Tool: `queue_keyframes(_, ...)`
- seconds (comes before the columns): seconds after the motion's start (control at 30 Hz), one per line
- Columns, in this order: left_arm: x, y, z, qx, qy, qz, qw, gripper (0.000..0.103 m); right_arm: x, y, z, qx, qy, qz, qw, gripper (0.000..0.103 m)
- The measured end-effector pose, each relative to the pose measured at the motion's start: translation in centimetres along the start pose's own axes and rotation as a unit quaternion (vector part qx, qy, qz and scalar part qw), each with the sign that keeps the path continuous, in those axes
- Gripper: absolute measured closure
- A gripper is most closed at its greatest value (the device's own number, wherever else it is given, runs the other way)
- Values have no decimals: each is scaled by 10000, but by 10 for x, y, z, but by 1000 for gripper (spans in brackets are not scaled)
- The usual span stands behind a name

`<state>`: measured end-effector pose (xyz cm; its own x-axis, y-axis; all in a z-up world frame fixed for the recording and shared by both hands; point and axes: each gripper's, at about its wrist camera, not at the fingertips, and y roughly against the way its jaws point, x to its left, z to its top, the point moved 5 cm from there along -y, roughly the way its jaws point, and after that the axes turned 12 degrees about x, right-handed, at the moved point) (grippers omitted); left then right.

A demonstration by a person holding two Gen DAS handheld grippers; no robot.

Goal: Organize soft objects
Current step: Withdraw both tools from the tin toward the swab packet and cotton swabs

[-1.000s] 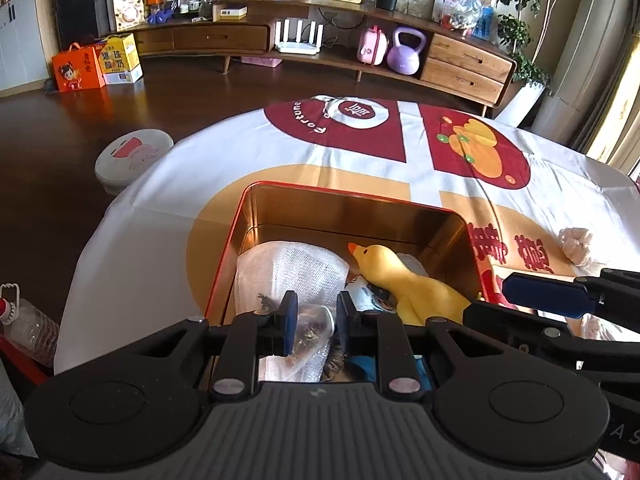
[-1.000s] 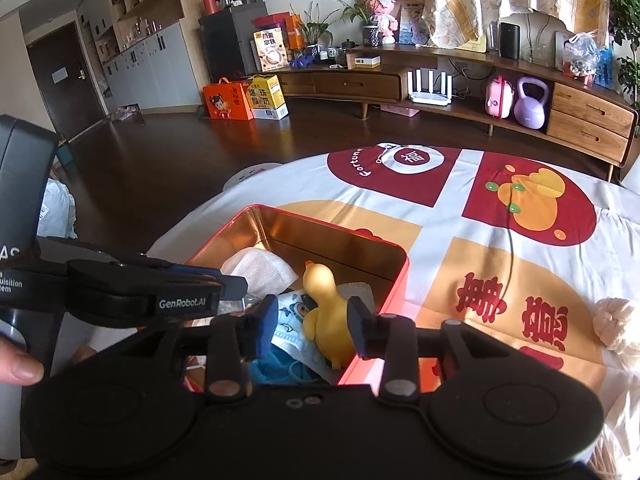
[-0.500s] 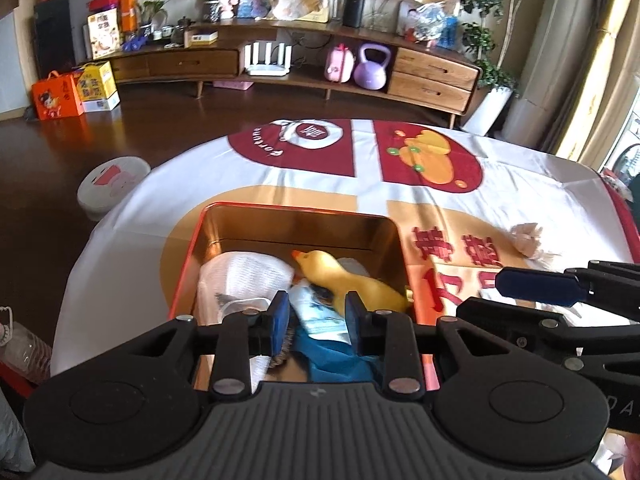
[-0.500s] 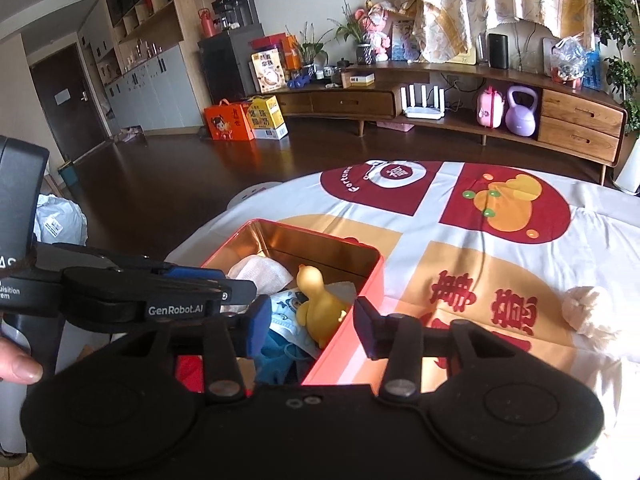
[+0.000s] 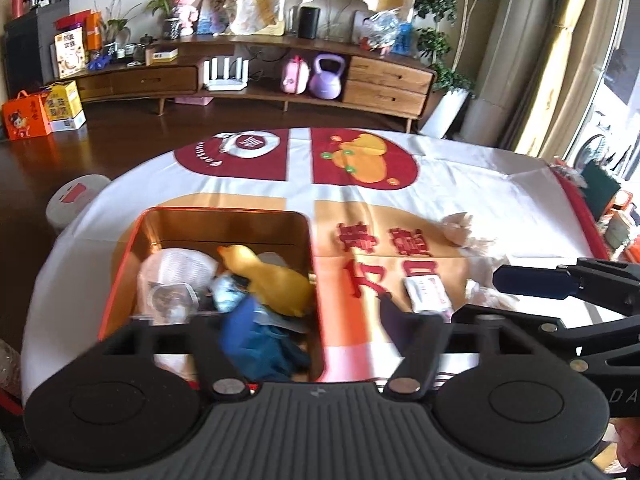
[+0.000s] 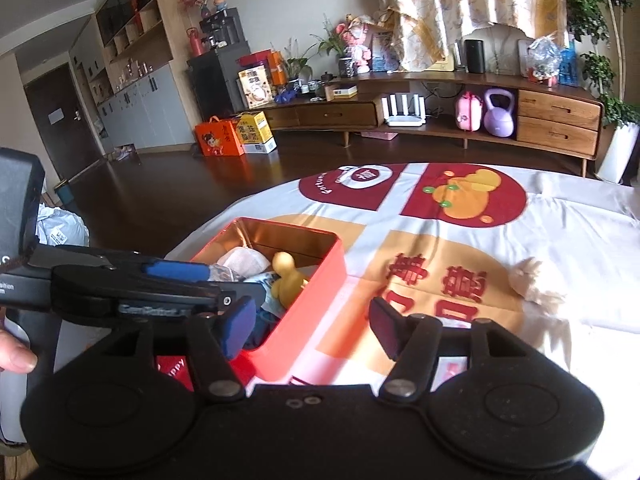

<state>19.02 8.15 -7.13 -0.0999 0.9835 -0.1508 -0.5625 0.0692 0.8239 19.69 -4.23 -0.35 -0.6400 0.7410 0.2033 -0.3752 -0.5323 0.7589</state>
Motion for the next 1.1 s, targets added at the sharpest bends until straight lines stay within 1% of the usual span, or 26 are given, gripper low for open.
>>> queue_keyframes(0.13, -18, 1, -5, 2, -125, -76, 9999, 31, -12, 15, -13, -33, -37, -92, 9999, 38)
queue_keyframes(0.2, -26, 1, -6, 27, -162, -131, 9998, 31, -18, 23, -19, -66, -73, -141, 9999, 35)
queue_keyframes(0.23, -29, 0, -8, 35, -176, -157, 9997, 30, -22, 27, -22, -91, -101, -167, 9998, 32)
queue_keyframes(0.3, -38, -2, -10, 56, -208, -208, 9996, 28, -28, 34, -27, -142, -137, -212, 9996, 28)
queue_keyframes(0.37, -45, -2, -13, 81, -237, -240, 9994, 27, -35, 41, -32, -189, -197, -285, 9992, 21)
queue_keyframes(0.5, -59, -6, -17, 119, -280, -272, 9992, 27, -47, 49, -43, -227, -256, -392, 9986, 15)
queue_keyframes(0.57, -65, -8, -17, 138, -261, -341, 9990, 21, -52, 53, -48, -224, -252, -420, 9985, 10)
queue_keyframes(0.67, -75, -12, -17, 139, -304, -418, 9986, 21, -60, 55, -53, -221, -191, -501, 9983, 4)
queue_keyframes(0.73, -82, -16, -17, 171, -352, -464, 9982, 18, -65, 56, -56, -214, -124, -577, 9980, 2)
queue_keyframes(0.9, -97, -29, -15, 250, -445, -501, 9974, 18, -79, 52, -62, -145, -10, -726, 9973, 1)
queue_keyframes(1.03, -104, -42, -13, 337, -404, -506, 9973, 16, -89, 45, -67, -64, 112, -792, 9968, 1)
queue_keyframes(1.1, -105, -50, -12, 378, -342, -441, 9977, 7, -93, 40, -70, -1, 177, -827, 9964, 1)
